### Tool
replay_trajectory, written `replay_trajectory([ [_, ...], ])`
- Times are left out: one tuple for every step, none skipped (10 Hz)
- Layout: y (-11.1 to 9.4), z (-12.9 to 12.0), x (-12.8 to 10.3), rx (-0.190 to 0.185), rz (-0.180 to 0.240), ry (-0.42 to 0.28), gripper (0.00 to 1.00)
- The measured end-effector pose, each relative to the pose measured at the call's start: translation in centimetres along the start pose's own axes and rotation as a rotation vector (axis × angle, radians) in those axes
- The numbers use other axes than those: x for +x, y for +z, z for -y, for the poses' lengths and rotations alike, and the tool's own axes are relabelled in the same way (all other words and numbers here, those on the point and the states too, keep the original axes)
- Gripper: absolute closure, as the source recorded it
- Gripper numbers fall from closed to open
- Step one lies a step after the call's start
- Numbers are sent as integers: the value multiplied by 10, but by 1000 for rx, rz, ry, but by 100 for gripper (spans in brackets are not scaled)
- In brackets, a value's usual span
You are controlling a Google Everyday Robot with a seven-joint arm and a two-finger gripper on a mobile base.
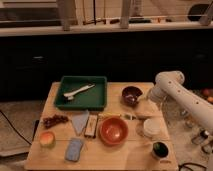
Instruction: Stack bowls into tray
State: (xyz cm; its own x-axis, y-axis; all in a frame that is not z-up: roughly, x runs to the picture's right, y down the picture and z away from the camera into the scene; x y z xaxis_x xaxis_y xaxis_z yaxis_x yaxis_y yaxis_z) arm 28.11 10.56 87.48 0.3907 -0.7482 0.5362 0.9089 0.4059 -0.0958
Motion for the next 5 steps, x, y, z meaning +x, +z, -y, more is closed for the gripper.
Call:
replay_trajectory([
  [-3,1,1,5,-6,5,20],
  [-6,3,3,11,-10,9,20],
  [-8,7,4,19,-11,11,20],
  [-8,12,6,24,-10,12,20],
  [-8,16,7,30,-10,15,20],
])
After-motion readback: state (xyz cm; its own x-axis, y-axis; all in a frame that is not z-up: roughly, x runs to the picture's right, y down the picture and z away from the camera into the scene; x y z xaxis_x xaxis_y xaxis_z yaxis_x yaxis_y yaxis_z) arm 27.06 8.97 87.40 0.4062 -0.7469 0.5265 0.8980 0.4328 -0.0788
